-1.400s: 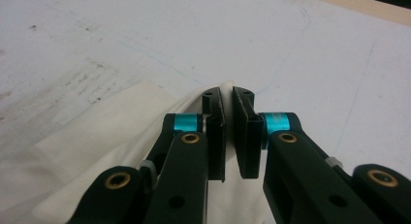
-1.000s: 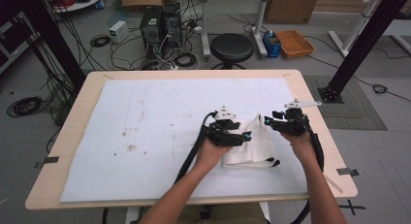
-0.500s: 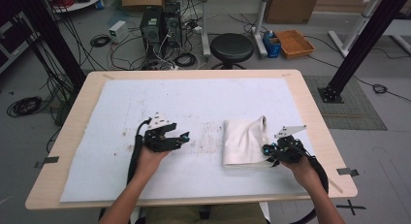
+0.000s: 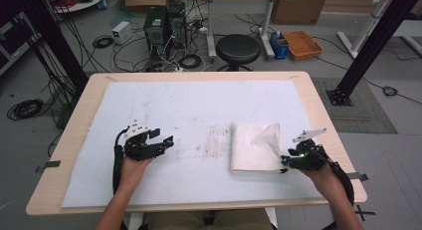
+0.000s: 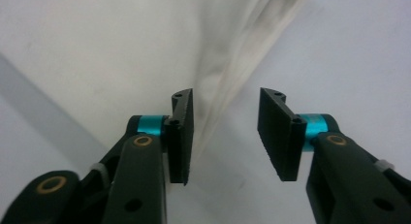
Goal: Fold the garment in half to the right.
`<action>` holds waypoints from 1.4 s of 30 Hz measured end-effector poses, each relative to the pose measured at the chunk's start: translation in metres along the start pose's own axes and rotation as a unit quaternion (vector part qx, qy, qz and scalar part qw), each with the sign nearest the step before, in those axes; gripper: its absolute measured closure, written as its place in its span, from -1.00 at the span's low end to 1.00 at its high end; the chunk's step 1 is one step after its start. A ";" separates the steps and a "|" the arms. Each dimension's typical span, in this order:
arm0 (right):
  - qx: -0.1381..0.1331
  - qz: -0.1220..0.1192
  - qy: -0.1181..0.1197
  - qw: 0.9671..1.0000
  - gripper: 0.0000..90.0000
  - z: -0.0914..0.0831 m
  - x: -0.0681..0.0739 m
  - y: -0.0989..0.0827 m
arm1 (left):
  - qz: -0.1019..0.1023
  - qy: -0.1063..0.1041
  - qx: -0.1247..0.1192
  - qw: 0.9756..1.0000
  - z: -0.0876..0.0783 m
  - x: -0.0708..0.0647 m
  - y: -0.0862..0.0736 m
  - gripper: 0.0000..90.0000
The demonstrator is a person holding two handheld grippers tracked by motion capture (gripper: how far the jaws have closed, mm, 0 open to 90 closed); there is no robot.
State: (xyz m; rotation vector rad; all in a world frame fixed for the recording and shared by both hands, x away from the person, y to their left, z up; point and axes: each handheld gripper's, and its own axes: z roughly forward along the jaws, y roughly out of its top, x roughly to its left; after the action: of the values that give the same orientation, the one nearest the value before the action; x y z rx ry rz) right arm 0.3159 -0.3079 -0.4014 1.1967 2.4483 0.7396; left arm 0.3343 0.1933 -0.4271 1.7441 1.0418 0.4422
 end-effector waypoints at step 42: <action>-0.056 -0.026 0.033 0.998 0.44 0.086 0.052 0.106 | -0.009 -0.011 -0.002 1.000 0.001 0.003 0.002 -0.20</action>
State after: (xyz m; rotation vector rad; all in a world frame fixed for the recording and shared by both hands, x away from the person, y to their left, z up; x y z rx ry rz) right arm 0.3938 -0.1853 -0.4138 1.0796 2.4448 0.9015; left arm 0.3373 0.1945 -0.4264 1.7323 1.0398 0.4131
